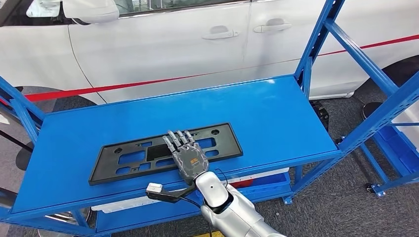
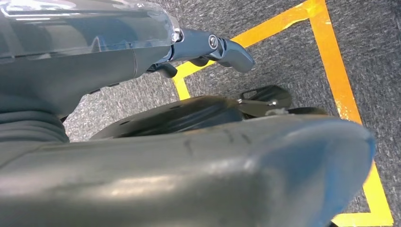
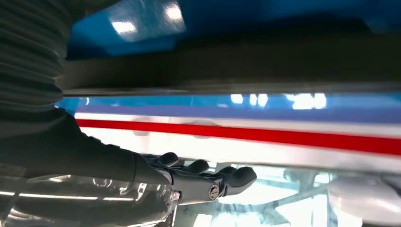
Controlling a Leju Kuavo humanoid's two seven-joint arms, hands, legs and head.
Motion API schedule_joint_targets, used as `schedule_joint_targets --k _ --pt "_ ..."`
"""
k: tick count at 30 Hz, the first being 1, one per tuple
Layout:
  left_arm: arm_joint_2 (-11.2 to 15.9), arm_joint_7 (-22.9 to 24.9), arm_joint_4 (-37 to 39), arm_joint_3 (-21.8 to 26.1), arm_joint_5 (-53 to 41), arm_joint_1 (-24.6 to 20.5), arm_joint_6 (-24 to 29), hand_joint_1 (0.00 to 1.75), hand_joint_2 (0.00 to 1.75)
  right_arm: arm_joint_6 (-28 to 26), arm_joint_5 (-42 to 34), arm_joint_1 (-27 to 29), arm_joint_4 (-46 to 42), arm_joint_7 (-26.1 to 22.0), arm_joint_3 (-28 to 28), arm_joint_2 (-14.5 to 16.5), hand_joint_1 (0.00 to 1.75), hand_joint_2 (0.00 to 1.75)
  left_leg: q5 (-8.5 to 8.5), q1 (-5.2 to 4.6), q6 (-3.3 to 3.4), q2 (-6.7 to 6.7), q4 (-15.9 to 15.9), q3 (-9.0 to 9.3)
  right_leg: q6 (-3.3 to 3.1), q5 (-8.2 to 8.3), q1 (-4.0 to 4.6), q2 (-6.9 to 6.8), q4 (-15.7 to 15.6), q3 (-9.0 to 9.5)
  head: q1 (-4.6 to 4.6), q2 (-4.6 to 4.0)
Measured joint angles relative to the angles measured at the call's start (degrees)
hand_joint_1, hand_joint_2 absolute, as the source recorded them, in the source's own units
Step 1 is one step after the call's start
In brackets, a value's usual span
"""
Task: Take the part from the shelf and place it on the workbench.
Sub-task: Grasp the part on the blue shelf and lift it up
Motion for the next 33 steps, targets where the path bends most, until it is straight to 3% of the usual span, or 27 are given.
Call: schedule_joint_targets --k 1,2,3,4,6,8,11,12,14,16,17,18,19,21,23,26,28,31,32,33 --pt "0.0 0.1 0.0 0.0 -0.1 0.0 0.0 0.00 0.00 0.6 0.7 -0.4 1.0 1.2 -0.1 0.1 0.86 1.75 -1.27 0.03 -0.11 0.00 3.5 -1.67 -0.06 -0.02 0.05 -0.03 0.0 0.01 0.00 0.00" --pt "0.0 0.2 0.0 0.0 -0.2 0.1 0.0 0.00 0.00 1.0 1.3 -0.9 2.0 2.3 -0.1 0.3 1.30 1.75 -1.46 0.04 -0.15 0.00 5.4 -2.58 -0.09 -0.04 0.10 -0.04 0.0 0.05 0.00 0.00" --pt "0.0 0.3 0.0 0.0 -0.2 0.1 0.0 0.00 0.00 1.4 1.8 -1.4 2.9 3.4 -0.2 0.5 1.71 1.75 -0.60 0.03 -0.12 0.00 5.3 -2.54 -0.10 -0.07 0.13 -0.01 0.1 0.12 0.00 0.00" --pt "0.0 0.4 0.0 0.0 -0.2 0.1 0.0 0.00 0.00 1.7 2.0 -2.0 3.9 4.3 -0.3 0.7 1.75 1.75 1.09 0.03 -0.01 0.00 3.0 -1.51 -0.08 -0.10 0.14 0.03 0.1 0.25 0.00 0.00" --pt "0.0 0.7 0.0 0.0 -0.1 0.0 0.1 0.00 0.00 1.8 2.2 -2.9 5.7 5.9 -0.4 1.2 1.75 1.75 4.64 -0.07 0.42 0.00 -4.6 2.18 0.13 -0.22 0.28 0.10 0.1 0.48 0.00 0.00" --pt "0.0 0.9 0.0 0.0 0.0 -0.1 0.1 0.00 0.00 1.8 2.2 -3.8 7.4 6.9 -0.6 1.6 1.75 1.75 5.95 -0.25 0.98 -0.03 -9.4 4.44 0.64 -0.24 0.49 0.18 0.2 0.47 0.00 0.00" --pt "-0.1 1.2 0.0 0.0 0.2 0.0 0.3 0.00 0.00 1.6 2.2 -4.5 9.1 7.3 -0.7 2.0 1.75 1.75 6.12 -0.31 1.90 -0.04 -10.1 4.61 1.59 -0.24 0.43 0.21 0.3 0.38 0.00 0.00" --pt "-0.1 1.2 0.0 0.0 0.2 0.0 0.3 0.00 0.00 1.6 2.2 -4.7 9.4 7.3 -0.7 2.0 1.75 1.75 6.31 -0.22 2.28 0.02 -10.3 4.66 1.89 -0.90 0.37 0.18 1.1 0.06 0.01 0.00" --pt "-0.2 1.2 0.0 0.0 0.2 -0.1 0.3 0.00 0.00 1.6 2.2 -5.1 10.2 7.3 -0.7 2.1 1.75 1.75 6.65 -0.03 2.91 0.17 -10.7 4.63 2.37 -3.96 0.24 0.11 6.0 -2.14 0.03 0.00" --pt "-0.2 1.3 0.0 0.0 0.2 -0.1 0.3 0.00 0.00 1.6 2.2 -5.1 10.9 7.3 -0.7 2.1 1.75 1.75 6.72 -0.08 3.13 0.19 -10.6 4.37 2.68 -7.56 0.16 0.07 13.7 -5.82 0.03 0.00" --pt "-0.2 1.3 0.0 0.0 0.2 -0.1 0.3 0.00 0.00 1.6 2.2 -5.1 11.2 7.3 -0.7 2.1 1.75 1.75 6.74 -0.11 3.16 0.18 -10.6 4.29 2.78 -8.20 0.13 0.07 16.2 -7.03 0.03 0.00" --pt "-0.2 1.3 0.0 0.0 0.2 0.0 0.3 0.00 0.00 1.6 2.2 -5.1 11.4 7.3 -0.7 2.1 1.75 1.75 6.73 -0.12 3.15 0.14 -10.5 4.29 2.79 -7.55 0.11 0.06 16.4 -7.09 0.04 0.00" --pt "-0.3 1.3 0.0 0.0 0.2 0.0 0.3 0.00 0.00 1.6 2.2 -5.2 11.5 7.3 -0.7 2.1 1.75 1.75 6.70 -0.13 3.10 0.08 -10.5 4.36 2.69 -5.88 0.11 0.04 14.2 -5.96 0.04 0.00" --pt "-0.3 1.3 0.0 0.0 0.2 0.0 0.3 0.00 0.00 1.6 2.2 -5.4 11.7 7.3 -0.7 2.1 1.75 1.75 6.55 -0.22 2.87 -0.09 -10.3 4.52 2.26 -2.06 0.19 0.02 6.1 -1.85 0.04 0.00" --pt "-0.4 1.3 0.0 0.0 0.2 -0.1 0.3 0.00 0.00 1.6 2.2 -5.7 11.8 7.2 -0.7 2.4 1.75 1.75 6.41 -0.43 2.41 -0.23 -10.2 4.50 1.76 -0.58 0.37 0.02 0.9 0.62 0.03 0.00" --pt "-0.5 1.7 0.0 0.0 0.3 0.0 0.5 0.00 0.00 1.8 2.0 -5.9 12.1 6.9 -0.7 2.8 1.75 1.75 6.30 -0.41 1.44 -0.23 -10.2 4.41 0.94 -0.44 0.45 0.06 -0.1 0.85 0.02 0.00" --pt "-0.5 2.0 0.0 0.0 0.4 -0.1 0.7 0.00 0.00 1.9 2.0 -6.1 12.4 6.5 -0.8 3.1 1.75 1.75 4.81 -0.27 0.84 -0.17 -8.2 3.63 0.29 -0.15 0.17 -0.03 -0.5 1.02 0.01 0.00" --pt "-0.6 2.3 0.0 0.1 0.6 -0.1 0.9 0.00 0.00 1.6 1.9 -6.1 13.1 5.5 -1.0 3.6 1.75 1.75 -0.55 0.03 0.11 -0.11 2.4 -1.16 -0.07 -0.05 0.06 -0.16 -0.6 0.97 -0.01 0.00" --pt "-0.6 2.3 0.0 0.1 0.8 0.0 0.9 0.00 0.00 1.3 1.7 -6.1 13.2 5.1 -1.2 3.7 1.75 1.75 -1.44 0.12 -0.07 -0.11 5.4 -2.56 -0.08 -0.05 0.07 -0.15 -0.6 0.95 -0.01 0.00" --pt "-0.6 2.3 0.0 0.2 1.0 0.0 0.9 0.00 0.00 0.9 1.3 -6.1 13.4 4.5 -1.4 3.7 1.75 1.75 -1.10 0.20 -0.19 -0.10 6.3 -2.96 -0.06 -0.06 0.07 -0.11 -0.6 0.98 -0.01 0.00"
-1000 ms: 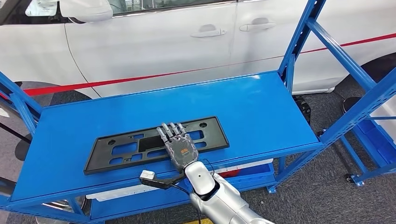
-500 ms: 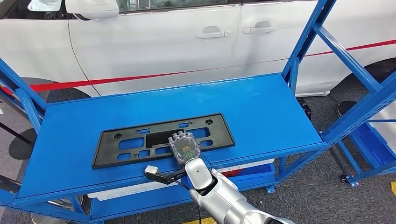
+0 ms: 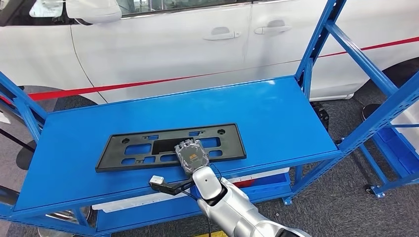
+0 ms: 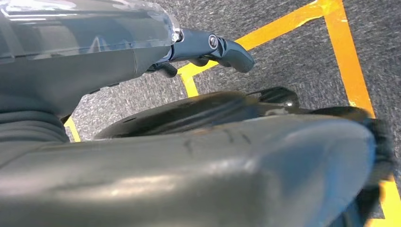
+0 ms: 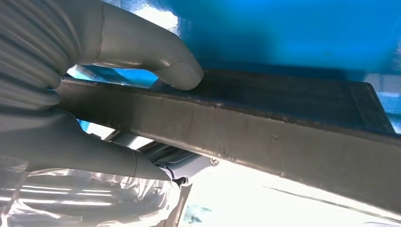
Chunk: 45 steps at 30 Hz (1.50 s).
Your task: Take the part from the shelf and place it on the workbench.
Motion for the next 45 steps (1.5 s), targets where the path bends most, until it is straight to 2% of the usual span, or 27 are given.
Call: schedule_joint_targets --k 1,3,4,6,9,11,13,14,15,16,18,20,22,25,26,29,30,31,32,33,35,36,39,40,41,44,45 --pt "0.0 -0.1 0.0 0.1 0.3 0.0 0.0 0.00 0.00 -0.5 -0.8 0.0 0.1 -0.9 -0.3 0.0 1.75 1.75 1.40 0.10 -0.06 0.01 -1.5 0.68 0.05 -0.03 -0.01 0.09 0.0 0.07 0.01 0.00" --pt "0.0 -0.5 0.0 0.3 1.0 0.0 0.3 0.00 0.00 -2.7 -5.8 0.5 -0.9 -5.3 -1.2 0.1 1.75 1.75 5.32 0.30 0.00 0.08 -9.1 4.28 0.33 -0.20 0.01 0.33 0.2 0.21 0.01 0.00" --pt "-0.1 -0.7 0.0 0.5 1.4 -0.1 0.6 0.00 0.00 -4.1 -10.7 1.2 -2.7 -9.0 -2.0 0.0 1.75 1.75 6.55 0.28 0.19 0.05 -12.6 5.92 0.60 -0.30 0.13 0.45 0.4 0.14 0.01 0.00" --pt "-0.3 -1.0 0.0 1.0 2.2 -0.2 1.5 0.00 0.00 -6.7 -25.1 3.5 -11.3 -16.9 -4.0 -0.8 1.75 1.75 7.16 0.13 0.82 -0.09 -15.7 7.09 1.28 -0.35 0.37 0.54 0.7 -0.26 0.03 0.00" --pt "-0.5 -1.1 0.0 1.6 2.6 -0.2 2.3 0.00 0.00 -7.9 -45.3 5.6 -29.1 -22.0 -7.5 -3.3 1.75 1.75 7.44 -0.01 2.13 -0.41 -15.9 6.71 2.44 -0.74 0.21 0.32 1.2 -0.72 0.04 0.00" --pt "-0.5 -1.0 0.0 1.9 2.6 -0.1 2.6 0.00 0.00 -8.6 -55.1 6.6 -40.7 -24.1 -10.6 -5.7 1.75 1.75 7.66 0.02 2.96 -0.49 -16.1 6.70 3.09 -3.22 0.06 0.26 4.9 -2.36 0.05 0.00" --pt "-0.5 -1.3 0.0 2.1 2.5 0.0 2.4 0.00 0.00 -9.2 -62.4 8.6 -50.9 -26.8 -14.0 -8.4 1.75 1.75 7.66 -0.15 3.44 -0.49 -16.1 6.61 3.43 -7.02 0.04 0.26 12.7 -6.16 0.05 0.00" --pt "-0.4 -1.6 0.0 2.2 2.5 0.0 2.0 0.00 0.00 -9.4 -65.3 9.7 -55.2 -28.2 -15.6 -9.6 1.75 1.75 7.62 -0.30 3.57 -0.48 -16.1 6.62 3.48 -8.13 0.06 0.26 16.1 -7.92 0.05 0.00" --pt "-0.3 -1.9 0.0 2.3 2.4 0.0 1.4 0.00 0.00 -9.7 -67.8 11.0 -59.1 -29.5 -17.2 -10.8 1.75 1.75 7.55 -0.45 3.68 -0.47 -16.1 6.68 3.42 -8.11 0.07 0.26 17.6 -8.81 0.05 0.00" --pt "-0.2 -2.4 0.0 2.3 2.3 0.0 0.8 0.00 0.00 -10.2 -69.8 12.3 -62.7 -30.8 -18.8 -12.0 1.75 1.75 7.47 -0.61 3.76 -0.47 -16.1 6.80 3.23 -6.93 0.09 0.26 16.8 -8.56 0.05 0.00" --pt "0.1 -3.1 0.0 2.3 2.0 0.0 -0.1 0.00 0.00 -11.2 -72.7 14.6 -68.6 -32.9 -21.7 -14.4 1.75 1.75 7.24 -0.91 3.84 -0.48 -16.1 7.15 2.46 -2.70 0.27 0.22 9.4 -5.15 0.05 0.00" --pt "0.4 -3.7 0.0 2.3 1.8 0.0 -0.6 0.00 0.00 -12.1 -75.4 16.4 -73.1 -35.0 -24.0 -16.6 1.75 1.75 6.96 -1.30 3.63 -0.45 -16.0 7.28 1.82 -0.20 0.58 0.03 2.7 -2.03 0.05 0.00" --pt "0.8 -4.1 0.0 2.3 1.6 0.0 -0.4 0.00 0.00 -12.5 -78.4 18.3 -76.4 -36.9 -26.1 -18.6 1.75 1.75 6.74 -1.49 3.25 -0.38 -15.9 7.30 1.60 -0.07 0.78 -0.09 1.1 -1.36 0.05 0.00" --pt "1.4 -4.5 0.0 2.3 1.8 0.0 0.6 0.00 0.00 -12.0 -83.2 20.8 -79.6 -39.2 -28.5 -21.3 1.75 1.75 5.53 -1.52 2.35 -0.17 -14.8 7.02 0.95 0.12 0.32 -0.11 0.7 -1.16 0.05 0.00" --pt "1.5 -4.5 0.0 2.4 2.0 0.0 0.8 0.00 0.00 -11.6 -84.6 21.3 -80.3 -39.7 -29.0 -22.0 1.75 1.75 4.14 -1.46 2.01 -0.09 -12.7 6.19 0.69 0.19 0.15 -0.14 0.5 -1.09 0.04 0.00" --pt "1.8 -4.0 0.0 2.7 3.1 0.0 1.7 0.00 0.00 -9.2 -88.3 22.5 -81.3 -40.2 -29.4 -23.7 1.75 1.75 -1.13 -0.98 1.37 -0.01 -2.0 1.41 0.32 0.18 0.11 -0.16 0.5 -1.11 0.03 0.00" --pt "1.8 -3.7 0.0 2.9 3.5 0.0 2.1 0.00 0.00 -8.0 -89.2 22.9 -81.4 -40.3 -29.4 -24.2 1.75 1.75 -1.60 -0.89 1.26 -0.01 0.1 0.49 0.30 0.22 0.11 -0.17 0.6 -1.13 0.03 0.00" --pt "1.9 -3.4 0.0 3.1 3.7 0.0 2.4 0.00 0.00 -6.7 -89.8 23.1 -81.4 -40.4 -29.4 -24.6 1.75 1.75 -0.95 -0.83 1.24 -0.01 -0.1 0.63 0.30 0.26 0.11 -0.17 0.7 -1.14 0.03 0.00" --pt "1.9 -3.1 0.0 3.3 3.9 0.0 2.6 0.00 0.00 -5.5 -90.1 23.3 -81.4 -40.8 -29.3 -25.0 1.75 1.75 0.67 -0.81 1.34 -0.01 -2.6 1.90 0.31 0.29 0.13 -0.16 0.8 -1.14 0.03 0.00" --pt "1.9 -2.8 0.0 3.5 4.0 -0.1 2.8 0.00 0.00 -4.5 -90.4 23.4 -81.5 -41.3 -29.3 -25.3 1.75 1.75 2.75 -0.84 1.60 -0.01 -6.7 3.99 0.33 0.28 0.15 -0.15 0.9 -1.13 0.03 0.00" --pt "2.0 -2.3 0.0 3.7 4.2 -0.3 3.0 0.00 0.00 -2.9 -90.9 23.6 -81.5 -42.2 -29.3 -25.7 1.75 1.75 5.48 -1.05 2.18 0.00 -13.8 7.52 0.65 0.32 0.37 -0.16 1.0 -1.25 0.03 0.00" --pt "2.1 -2.1 0.0 3.8 4.3 -0.5 3.1 0.00 0.00 -2.1 -91.2 23.7 -81.6 -42.6 -29.3 -25.9 1.75 1.75 6.01 -1.17 2.42 -0.01 -15.5 8.27 0.90 0.41 0.43 -0.18 1.1 -1.36 0.03 0.00" --pt "2.1 -1.5 0.0 4.2 4.6 -0.6 3.4 0.00 0.00 0.2 -91.9 24.5 -81.6 -44.0 -29.2 -26.1 1.75 1.75 6.77 -1.13 3.14 0.00 -16.3 8.17 1.89 0.61 0.34 -0.20 1.2 -1.57 0.03 0.00" --pt "2.1 -1.4 0.0 4.3 4.7 -0.6 3.5 0.00 0.00 0.7 -91.9 24.8 -81.7 -44.5 -29.1 -26.2 1.75 1.75 7.19 -0.99 3.50 0.07 -16.6 8.09 2.19 -0.16 0.30 -0.16 1.7 -1.78 0.04 0.00" --pt "2.1 -1.3 0.0 4.4 4.9 -0.7 3.6 0.00 0.00 1.1 -92.0 24.9 -81.7 -44.9 -29.0 -26.3 1.75 1.75 7.65 -0.83 3.86 0.15 -17.0 7.89 2.48 -1.79 0.23 -0.10 3.4 -2.39 0.04 0.00" --pt "2.1 -1.2 0.0 4.7 5.3 -0.8 4.1 0.00 0.00 1.9 -92.0 25.3 -81.7 -45.6 -28.4 -26.5 1.75 1.75 8.70 -0.77 4.26 0.29 -17.1 6.61 3.19 -8.79 -0.24 -0.05 13.6 -5.84 0.05 0.00" --pt "2.1 -1.1 0.0 4.8 5.4 -0.8 4.2 0.00 0.00 2.3 -91.9 25.5 -81.7 -45.7 -28.1 -26.5 1.75 1.75 9.05 -0.76 4.18 0.30 -17.0 6.07 3.44 -9.84 -0.45 -0.06 16.1 -6.40 0.05 0.00"
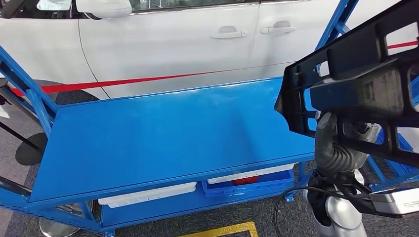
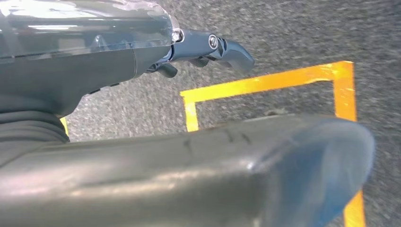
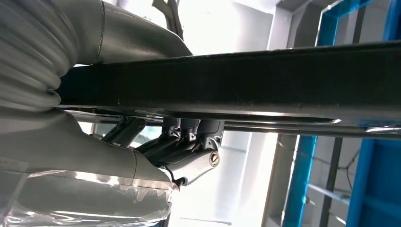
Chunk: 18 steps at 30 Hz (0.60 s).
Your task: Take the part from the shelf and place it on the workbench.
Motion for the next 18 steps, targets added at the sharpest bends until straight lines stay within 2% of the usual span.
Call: schedule_joint_targets --k 1,2,4,5,6,7,9,10,11,12,14,15,16,17,18 --pt "0.0 0.1 0.0 0.2 0.1 0.0 0.1 0.00 0.00 0.5 0.0 0.1 0.0 -0.1 0.3 0.0 1.75 1.75 0.35 0.05 -0.15 0.00 0.1 -0.55 0.24 0.03 -0.23 -0.01 0.7 0.37 0.00 0.00" --pt "0.0 0.2 0.0 0.3 0.1 0.0 0.2 0.00 0.00 1.0 0.0 0.1 0.0 -0.2 0.7 0.0 1.75 1.75 0.65 0.15 -0.36 -0.01 0.3 -1.07 0.46 1.14 -0.47 -0.02 -1.0 1.96 0.00 0.00" --pt "0.0 0.3 0.0 0.6 0.3 0.0 0.5 0.00 0.00 2.1 -0.2 0.0 0.0 -0.2 1.4 0.0 1.75 1.75 1.12 0.32 -0.93 -0.09 0.9 -2.04 0.88 3.70 -0.94 0.00 -8.8 7.37 0.00 0.00" --pt "0.0 0.3 0.0 0.7 0.4 0.0 0.6 0.00 0.00 2.6 -0.3 0.1 0.0 -0.1 1.8 0.0 1.75 1.75 1.32 0.32 -1.26 -0.11 1.3 -2.39 0.76 4.57 -0.92 0.09 -12.2 9.52 -0.01 0.00" --pt "0.0 0.3 0.0 0.7 0.5 0.0 0.7 0.00 0.00 2.9 -0.5 0.1 0.0 -0.1 2.1 0.0 1.75 1.75 1.54 0.25 -1.62 -0.12 1.6 -2.63 0.50 4.83 -0.88 0.19 -14.4 10.75 -0.02 0.00" --pt "0.0 0.3 0.0 0.8 0.6 0.0 0.8 0.00 0.00 3.3 -0.7 0.2 0.0 -0.1 2.4 0.0 1.75 1.75 1.83 0.19 -2.04 -0.12 1.7 -2.82 0.08 4.77 -0.71 0.35 -15.1 10.96 -0.03 0.00" --pt "0.0 0.3 0.0 0.9 0.6 0.1 0.9 0.00 0.00 4.3 -1.4 0.3 0.0 -0.2 2.8 0.1 1.75 1.75 2.27 0.30 -2.93 -0.06 1.7 -3.10 -1.04 5.50 -0.57 0.59 -14.9 10.17 -0.05 0.00" --pt "0.0 0.4 0.0 1.0 0.7 0.1 0.9 0.00 0.00 4.8 -1.7 0.3 0.0 -0.2 3.0 0.2 1.75 1.75 1.70 0.42 -3.32 -0.04 2.1 -3.47 -1.60 5.98 -0.54 0.71 -14.9 9.71 -0.06 0.00" --pt "0.0 0.4 0.0 1.1 0.7 0.2 0.9 0.00 0.00 5.1 -1.9 0.3 0.0 -0.1 3.2 0.4 1.75 1.75 0.06 0.51 -3.60 -0.02 3.4 -4.07 -2.14 6.56 -0.53 0.81 -14.9 9.17 -0.06 0.00" --pt "0.0 0.6 0.0 1.2 0.7 0.2 1.0 0.00 0.00 5.3 -1.9 0.3 0.0 0.2 3.3 0.7 1.75 1.75 -2.42 0.58 -3.76 -0.03 5.7 -4.91 -2.57 7.17 -0.50 0.93 -15.0 8.54 -0.06 0.00" --pt "0.0 1.1 0.0 1.3 0.7 0.0 1.0 0.00 0.00 5.1 -1.7 0.5 -0.1 1.1 3.6 1.3 1.75 1.75 -7.97 0.54 -3.87 -0.04 13.1 -6.95 -3.01 8.37 -0.21 1.38 -14.9 6.97 -0.07 0.00" --pt "0.0 1.5 0.0 1.3 0.8 0.0 1.0 0.00 0.00 4.9 -1.5 0.8 -0.1 1.4 3.7 1.6 1.75 1.75 -9.47 0.50 -3.82 -0.05 16.3 -7.47 -3.07 8.97 -0.02 1.69 -14.8 6.12 -0.07 0.00" --pt "0.0 1.8 0.0 1.3 0.9 -0.1 1.0 0.00 0.00 4.7 -1.4 1.2 -0.1 1.6 3.8 1.8 1.75 1.75 -9.80 0.43 -3.66 -0.08 18.2 -7.26 -3.10 9.55 0.18 2.03 -14.8 5.28 -0.07 0.00" --pt "0.0 2.2 0.0 1.4 0.9 -0.2 1.1 0.00 0.00 4.5 -1.3 1.7 -0.1 1.7 3.8 1.9 1.75 1.75 -8.96 0.32 -3.35 -0.15 17.9 -6.00 -3.11 10.11 0.40 2.43 -14.7 4.50 -0.07 0.00" --pt "0.0 2.4 0.0 1.4 1.0 -0.2 1.1 0.00 0.00 4.4 -1.2 2.2 -0.1 1.7 3.8 2.0 1.75 1.75 -7.46 0.15 -2.84 -0.47 15.4 -3.65 -3.08 10.64 0.61 2.91 -14.6 3.82 -0.07 0.00"
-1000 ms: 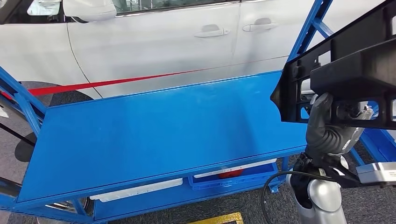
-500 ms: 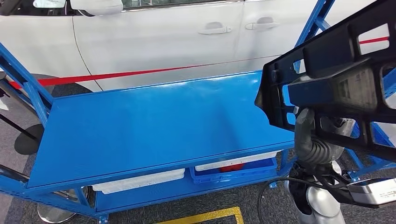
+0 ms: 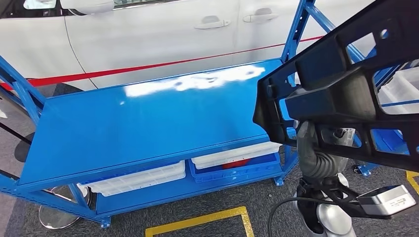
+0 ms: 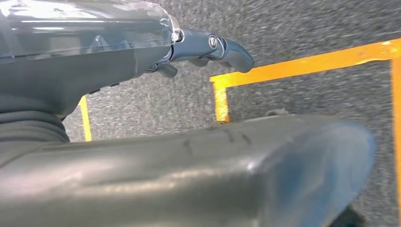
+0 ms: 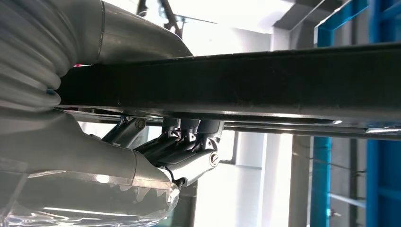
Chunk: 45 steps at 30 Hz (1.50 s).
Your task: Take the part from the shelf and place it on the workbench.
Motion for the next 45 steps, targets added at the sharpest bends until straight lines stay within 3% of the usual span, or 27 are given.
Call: schedule_joint_targets --k 1,3,5,6,8,10,12,13,14,15,17,19,22,23,25,27,29,30,32,34,35,37,38,40,42,43,45 --pt "0.0 0.2 0.0 0.1 0.0 0.0 0.1 0.00 0.00 -0.1 0.0 0.4 0.0 0.0 0.0 0.1 1.75 1.75 1.23 -0.23 0.74 -1.01 -4.0 3.04 0.02 0.52 0.08 0.49 0.0 -0.55 0.00 0.00" --pt "0.2 0.4 0.0 0.3 0.1 -0.1 0.2 0.00 0.00 -0.4 0.1 1.0 0.0 -0.1 0.0 0.2 1.75 1.75 1.77 -0.54 1.89 -3.20 -12.0 8.49 0.38 1.58 0.15 1.50 0.0 -1.32 0.01 0.00" --pt "0.3 0.4 -0.1 0.5 0.1 -0.1 0.4 0.00 0.00 -0.5 0.0 1.5 0.0 -0.2 0.0 0.4 1.75 1.75 1.46 -0.82 2.24 -3.72 -15.3 10.24 1.12 2.68 -0.20 2.60 -0.4 -1.66 0.01 0.00" --pt "0.3 0.5 -0.1 0.5 0.2 -0.1 0.4 0.00 0.00 -0.6 0.0 1.9 0.0 -0.2 -0.1 0.4 1.75 1.75 2.04 -0.79 2.29 -3.13 -15.8 10.11 1.50 3.18 -0.31 3.09 -0.6 -1.75 0.01 0.00" --pt "0.3 0.5 -0.1 0.5 0.2 -0.3 0.6 0.00 0.00 -0.6 0.0 2.4 0.0 -0.2 -0.2 0.4 1.75 1.75 3.45 -0.57 2.80 -1.52 -17.0 9.86 1.96 2.11 -0.19 1.84 0.1 -2.47 0.02 0.00" --pt "0.3 0.5 -0.1 0.6 0.2 -0.4 0.6 0.00 0.00 -0.6 0.0 2.7 -0.1 -0.2 -0.3 0.5 1.75 1.75 4.81 -0.37 3.05 0.27 -17.7 9.03 2.36 -2.81 -0.27 -1.05 4.8 -4.24 0.05 0.00" --pt "0.3 0.5 -0.1 0.6 0.2 -0.3 0.7 0.00 0.00 -0.6 0.0 2.9 -0.1 -0.2 -0.3 0.5 1.75 1.75 5.78 -0.33 2.91 2.04 -17.6 7.63 3.12 -7.28 -0.83 -2.28 12.3 -6.25 0.07 0.00" --pt "0.3 0.5 -0.1 0.6 0.2 -0.3 0.7 0.00 0.00 -0.6 0.0 3.0 -0.1 -0.2 -0.3 0.5 1.75 1.75 6.18 -0.27 2.74 2.96 -17.4 6.88 3.56 -7.67 -1.19 -2.46 15.0 -6.62 0.07 0.00" --pt "0.3 0.6 -0.1 0.6 0.2 -0.3 0.7 0.00 0.00 -0.6 0.0 3.1 -0.1 -0.2 -0.3 0.5 1.75 1.75 6.51 -0.16 2.51 3.87 -17.1 6.12 4.03 -6.74 -1.58 -2.65 16.0 -6.05 0.07 0.00" --pt "0.3 0.6 -0.1 0.6 0.2 -0.4 0.7 0.00 0.00 -0.6 0.1 3.3 -0.1 -0.2 -0.3 0.5 1.75 1.75 6.77 0.00 2.25 4.75 -16.6 5.33 4.53 -5.11 -1.99 -3.03 15.0 -4.38 0.07 0.00" --pt "0.3 0.7 -0.1 0.6 0.2 -0.5 0.9 0.00 0.00 -0.8 0.3 3.5 -0.1 -0.2 -0.6 0.5 1.75 1.75 6.95 0.22 1.53 6.09 -15.3 3.80 5.53 -3.18 -2.60 -5.13 8.0 1.51 0.08 0.00" --pt "0.3 0.7 -0.1 0.7 0.2 -0.6 1.1 0.00 0.00 -1.0 0.7 4.0 -0.1 -0.2 -1.0 0.7 1.75 1.75 7.03 0.14 0.64 6.98 -13.9 2.81 5.09 -4.29 -2.44 -7.01 1.8 5.57 -0.05 0.00" --pt "0.3 0.5 -0.1 0.9 0.6 -0.5 1.3 0.00 0.00 -1.4 1.5 5.4 -0.1 -0.5 -1.9 0.9 1.75 1.75 7.58 0.45 -0.68 8.05 -13.3 2.35 2.75 -4.59 -1.79 -6.30 0.3 5.06 -0.17 0.00" --pt "0.3 0.4 -0.1 1.0 0.7 -0.4 1.3 0.00 0.00 -1.7 1.7 5.9 -0.1 -0.5 -2.3 0.9 1.75 1.75 6.68 0.69 -1.08 7.18 -12.8 2.03 2.08 -4.07 -1.67 -5.72 0.3 4.52 -0.17 0.00" --pt "0.2 0.2 -0.1 1.2 0.9 0.1 1.3 0.00 0.00 -2.2 2.3 6.8 -0.1 -0.6 -3.0 1.0 1.75 1.75 1.98 0.92 -1.46 3.78 -8.6 0.72 1.03 -2.86 -1.52 -4.51 0.3 3.19 -0.18 0.00" --pt "0.2 0.1 -0.1 1.3 0.9 0.5 1.1 0.00 0.00 -2.8 2.7 7.8 -0.1 -0.7 -3.9 1.2 1.75 1.75 -3.41 0.75 -1.15 1.32 -1.4 -0.91 0.53 -1.66 -1.05 -3.05 0.3 1.67 -0.19 0.00" --pt "0.2 0.0 -0.1 1.3 0.9 0.6 0.8 0.00 0.00 -3.5 3.2 9.2 -0.2 -0.7 -5.0 1.5 1.75 1.75 -4.54 0.42 -0.42 0.84 2.2 -0.53 0.32 -0.53 -0.49 -1.50 0.4 0.21 -0.19 0.00" --pt "0.2 0.0 -0.1 1.3 0.9 0.6 0.7 0.00 0.00 -3.8 3.4 9.9 -0.3 -0.7 -5.6 1.6 1.75 1.75 -3.41 0.16 0.11 0.66 0.8 1.11 0.30 0.00 -0.26 -0.71 0.5 -0.42 -0.19 0.00" --pt "0.3 -0.1 -0.1 1.3 0.8 0.6 0.5 0.00 0.00 -4.1 3.5 11.2 -0.8 -0.7 -6.9 2.0 1.75 1.75 -0.68 -0.55 1.67 -1.37 -6.8 6.58 0.39 1.04 -0.05 0.78 0.5 -1.42 -0.19 0.00" --pt "0.4 -0.3 -0.2 1.3 0.9 0.5 0.3 0.00 0.00 -4.2 3.7 12.1 -1.4 -0.6 -8.0 2.4 1.75 1.75 0.23 -1.03 2.67 -3.92 -13.7 10.79 0.80 2.07 -0.17 2.08 0.4 -1.99 -0.18 0.00" --pt "0.4 -0.4 -0.2 1.4 0.9 0.5 0.2 0.00 0.00 -4.4 3.9 12.5 -1.7 -0.7 -8.5 2.6 1.75 1.75 0.10 -1.16 2.87 -4.53 -15.3 11.54 1.16 2.61 -0.37 2.68 0.2 -2.15 -0.18 0.00" --pt "0.3 -0.7 -0.2 1.5 1.1 0.5 0.0 0.00 0.00 -4.7 4.2 13.4 -2.1 -0.7 -9.5 2.8 1.75 1.75 1.12 -1.21 2.91 -3.46 -16.2 11.62 1.95 3.66 -0.66 3.79 -0.3 -2.31 -0.18 0.00" --pt "0.3 -0.8 -0.2 1.6 1.2 0.4 0.0 0.00 0.00 -4.8 4.3 13.9 -2.4 -0.7 -10.0 3.0 1.75 1.75 1.84 -1.14 3.08 -2.70 -16.9 11.49 2.19 3.40 -0.56 3.29 -0.2 -2.55 -0.17 0.00" --pt "0.1 -0.9 -0.2 1.8 1.7 0.3 0.2 0.00 0.00 -4.9 4.3 14.4 -2.6 -0.7 -11.0 3.1 1.75 1.75 3.45 -0.88 3.40 -0.85 -18.0 10.80 2.45 -0.35 -0.29 0.63 2.8 -3.79 -0.15 0.00" --pt "-0.1 -0.9 -0.2 2.1 2.1 0.5 0.6 0.00 0.00 -4.8 4.3 14.7 -2.7 -0.8 -11.5 3.2 1.75 1.75 4.42 -1.07 3.50 1.07 -18.1 9.48 2.93 -5.93 -0.47 -1.75 9.3 -5.54 -0.14 0.00" --pt "-0.2 -0.9 -0.2 2.2 2.2 0.5 0.8 0.00 0.00 -4.7 4.3 14.8 -2.7 -0.8 -11.7 3.3 1.75 1.75 4.84 -1.09 3.40 2.08 -17.9 8.70 3.30 -7.09 -0.76 -2.16 12.6 -6.09 -0.13 0.00" --pt "-0.3 -0.9 -0.2 2.4 2.4 0.5 0.9 0.00 0.00 -4.7 4.3 15.0 -2.6 -0.8 -11.9 3.4 1.75 1.75 5.57 -1.05 3.03 4.03 -17.3 6.97 4.12 -5.05 -1.54 -2.69 15.5 -5.22 -0.13 0.00"
